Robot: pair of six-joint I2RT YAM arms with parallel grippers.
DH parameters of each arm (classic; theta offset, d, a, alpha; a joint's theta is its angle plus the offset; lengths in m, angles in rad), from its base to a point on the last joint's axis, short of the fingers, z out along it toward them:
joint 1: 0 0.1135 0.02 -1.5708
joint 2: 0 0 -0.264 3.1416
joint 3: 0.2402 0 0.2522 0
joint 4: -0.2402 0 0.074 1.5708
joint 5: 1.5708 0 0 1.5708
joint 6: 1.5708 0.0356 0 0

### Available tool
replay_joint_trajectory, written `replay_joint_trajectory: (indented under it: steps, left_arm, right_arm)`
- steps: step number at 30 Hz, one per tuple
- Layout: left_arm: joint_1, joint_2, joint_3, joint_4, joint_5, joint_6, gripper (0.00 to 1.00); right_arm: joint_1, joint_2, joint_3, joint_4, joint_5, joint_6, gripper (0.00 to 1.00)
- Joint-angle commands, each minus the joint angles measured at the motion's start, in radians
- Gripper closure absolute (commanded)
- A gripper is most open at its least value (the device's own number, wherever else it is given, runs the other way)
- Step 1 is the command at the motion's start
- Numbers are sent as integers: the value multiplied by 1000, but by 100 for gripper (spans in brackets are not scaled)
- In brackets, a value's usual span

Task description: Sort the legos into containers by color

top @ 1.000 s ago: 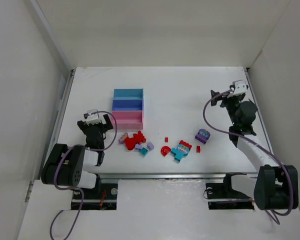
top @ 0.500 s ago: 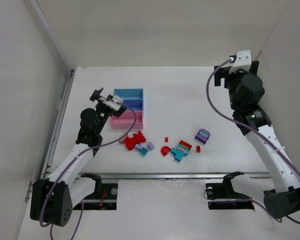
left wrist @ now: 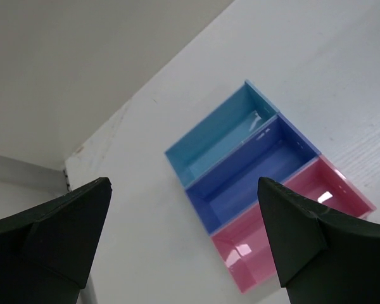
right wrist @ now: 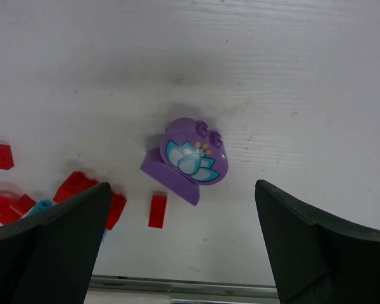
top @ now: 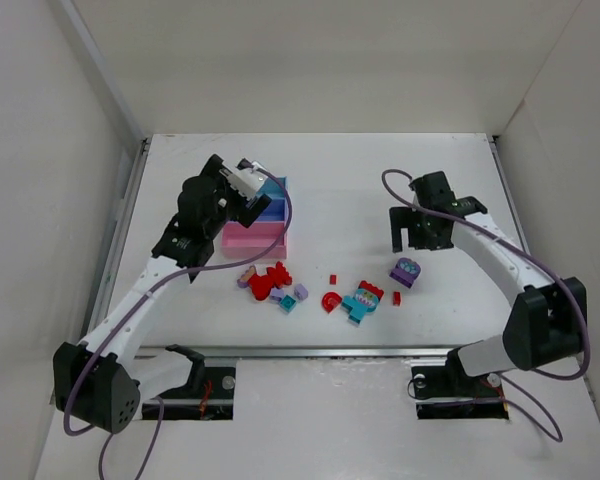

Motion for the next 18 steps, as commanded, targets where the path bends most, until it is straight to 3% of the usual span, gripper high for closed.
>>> replay_joint_trajectory:
  steps: [1, 3, 4, 7, 9, 14, 18]
  left_arm:
    - [-1, -25, 11, -62, 26, -131, 0]
    - [-1, -35, -1, -72, 17, -131, 0]
    - [-1, -35, -13, -72, 6, -131, 0]
    - [-1, -35, -35, -37, -21, -131, 0]
    - [-1, -35, -46, -27, -31, -120, 0]
    - [-20, -44, -69, -9, -51, -111, 0]
    - [-29, -55, -87, 0, -51, -111, 0]
  right_arm:
    - [2, -67, 15, 11, -85, 139, 0]
    - [43, -77, -10, 43, -119, 164, 0]
    - [125, -77, -24, 68, -128, 164, 0]
    - [259, -45, -54, 108, -87, 93, 0]
    - [331, 10, -85, 140, -145, 52, 0]
    - [443, 78, -94, 131, -179, -13, 0]
    - [466, 109, -75, 117, -95, 18, 0]
